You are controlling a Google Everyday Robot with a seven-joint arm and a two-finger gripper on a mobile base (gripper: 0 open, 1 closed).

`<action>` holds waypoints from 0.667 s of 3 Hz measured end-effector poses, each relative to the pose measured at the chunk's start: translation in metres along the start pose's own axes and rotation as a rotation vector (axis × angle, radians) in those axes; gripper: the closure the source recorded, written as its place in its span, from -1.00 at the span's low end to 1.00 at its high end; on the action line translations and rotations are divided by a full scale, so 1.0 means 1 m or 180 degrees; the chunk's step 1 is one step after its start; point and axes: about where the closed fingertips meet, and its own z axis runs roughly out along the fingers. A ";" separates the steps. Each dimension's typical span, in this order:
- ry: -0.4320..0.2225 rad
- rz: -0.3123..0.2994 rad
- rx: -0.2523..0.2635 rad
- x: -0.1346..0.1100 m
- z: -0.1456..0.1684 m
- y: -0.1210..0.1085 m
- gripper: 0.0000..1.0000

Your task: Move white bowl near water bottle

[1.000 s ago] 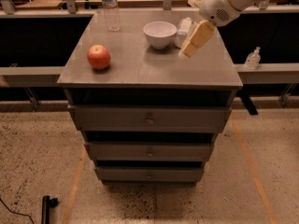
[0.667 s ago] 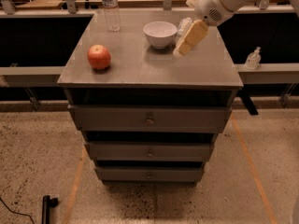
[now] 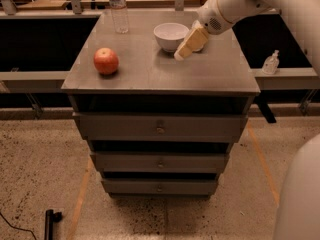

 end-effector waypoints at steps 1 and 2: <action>0.0073 0.0089 -0.0065 0.005 0.037 -0.012 -1.00; 0.0108 0.0121 -0.0242 0.000 0.084 -0.015 -1.00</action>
Offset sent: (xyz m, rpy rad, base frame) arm 0.0813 0.0524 -0.0622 0.0039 0.1210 0.0284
